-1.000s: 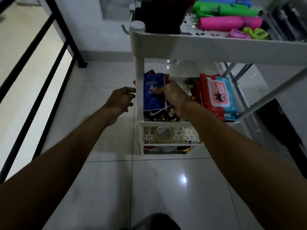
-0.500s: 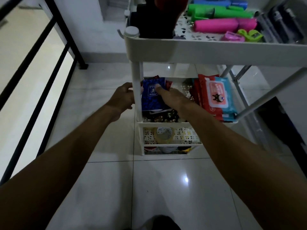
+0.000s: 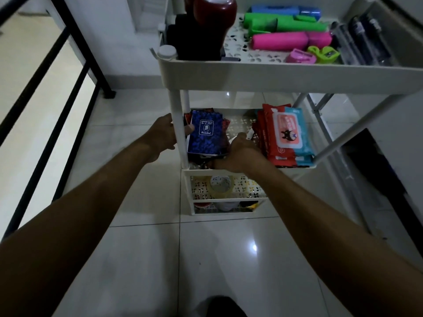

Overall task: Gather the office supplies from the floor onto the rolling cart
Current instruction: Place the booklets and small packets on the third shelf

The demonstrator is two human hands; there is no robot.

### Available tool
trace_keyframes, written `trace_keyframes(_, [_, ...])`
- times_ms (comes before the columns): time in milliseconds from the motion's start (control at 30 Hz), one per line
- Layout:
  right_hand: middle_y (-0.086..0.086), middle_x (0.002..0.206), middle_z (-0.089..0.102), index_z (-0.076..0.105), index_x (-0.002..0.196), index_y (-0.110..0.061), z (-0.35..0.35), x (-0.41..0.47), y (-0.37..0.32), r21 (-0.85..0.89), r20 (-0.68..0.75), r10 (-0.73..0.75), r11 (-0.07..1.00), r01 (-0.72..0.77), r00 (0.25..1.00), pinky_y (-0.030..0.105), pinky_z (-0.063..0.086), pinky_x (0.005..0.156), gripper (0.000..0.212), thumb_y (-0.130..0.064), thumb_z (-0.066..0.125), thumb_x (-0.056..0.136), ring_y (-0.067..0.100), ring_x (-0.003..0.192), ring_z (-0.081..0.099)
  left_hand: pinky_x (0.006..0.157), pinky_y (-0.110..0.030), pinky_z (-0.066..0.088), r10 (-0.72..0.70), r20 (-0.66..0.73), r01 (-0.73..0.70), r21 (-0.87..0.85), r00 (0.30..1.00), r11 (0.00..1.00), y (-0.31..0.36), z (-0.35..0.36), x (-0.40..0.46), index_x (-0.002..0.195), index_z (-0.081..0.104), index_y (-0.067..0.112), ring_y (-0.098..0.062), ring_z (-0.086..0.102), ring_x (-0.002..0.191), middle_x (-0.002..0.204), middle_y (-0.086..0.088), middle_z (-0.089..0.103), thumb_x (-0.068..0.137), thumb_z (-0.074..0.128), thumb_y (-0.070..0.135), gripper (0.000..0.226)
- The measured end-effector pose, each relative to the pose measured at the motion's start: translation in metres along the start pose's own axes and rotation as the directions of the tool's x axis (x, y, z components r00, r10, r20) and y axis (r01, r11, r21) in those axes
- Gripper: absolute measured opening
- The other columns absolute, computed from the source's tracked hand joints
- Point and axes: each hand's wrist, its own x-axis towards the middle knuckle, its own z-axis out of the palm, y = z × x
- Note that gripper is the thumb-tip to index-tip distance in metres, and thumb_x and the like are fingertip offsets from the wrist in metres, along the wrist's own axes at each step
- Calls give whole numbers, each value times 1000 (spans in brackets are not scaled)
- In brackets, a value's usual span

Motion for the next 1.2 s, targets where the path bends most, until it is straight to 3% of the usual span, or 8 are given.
trace_keyframes(167, [11,101,66,61,105,-6,1,4,-5,66,-73,56,996,-51,996,33,58,73,40,-25,77,73,26,87,66,81,-39,48,34,63,-34,-5,997,999,6,2,-3,87,50,33,-20,59,89,89,1,63,85,69,24,22])
trace_keyframes(300, [8,107,60,54,117,-12,-9,5,-2,-8,-125,60,998,-62,990,39,57,80,43,-18,72,78,26,94,61,53,-8,48,72,65,-72,1,995,997,8,4,-2,98,51,19,-1,55,75,85,10,54,83,70,5,28])
trace_keyframes(433, [6,98,57,52,120,-17,-20,-1,3,-263,-177,-30,965,-18,984,37,54,78,38,-17,65,85,22,86,57,51,-5,46,90,76,-92,14,993,996,5,2,-1,111,47,19,0,53,76,87,11,52,85,67,4,36])
trace_keyframes(633, [14,115,54,53,121,-13,-28,-6,0,-501,-169,-72,865,-23,983,35,44,74,36,-21,61,87,27,99,56,52,-6,46,104,72,-105,9,992,994,2,-1,3,112,51,13,-2,55,76,86,5,55,86,65,6,30])
trace_keyframes(733, [11,115,58,57,119,-10,-30,5,-6,-303,-107,-50,953,16,993,34,48,79,32,-24,56,91,25,99,57,54,-7,46,121,50,-123,30,991,992,-1,-2,5,113,51,15,0,52,78,88,9,51,86,67,7,33])
trace_keyframes(900, [10,108,65,63,114,-10,-17,17,-8,-67,-61,-97,993,93,993,36,55,82,44,-46,58,91,23,92,64,76,-26,49,127,38,-131,121,991,984,-9,-6,9,122,53,12,-11,52,94,95,11,49,77,75,9,50])
trace_keyframes(1033, [5,98,69,67,106,-14,-18,16,-6,39,-13,-111,993,111,994,38,55,85,43,-52,62,86,21,89,65,56,-10,50,116,110,-125,79,987,989,-9,-8,5,128,49,16,-5,52,88,98,9,49,81,72,6,54])
trace_keyframes(1200, [5,105,65,62,111,-11,-17,21,-8,82,-81,-114,989,120,990,33,53,84,53,-48,75,76,21,95,62,53,-12,52,85,112,-90,40,990,995,-6,-5,3,120,46,24,-5,54,84,96,7,49,84,70,15,44])
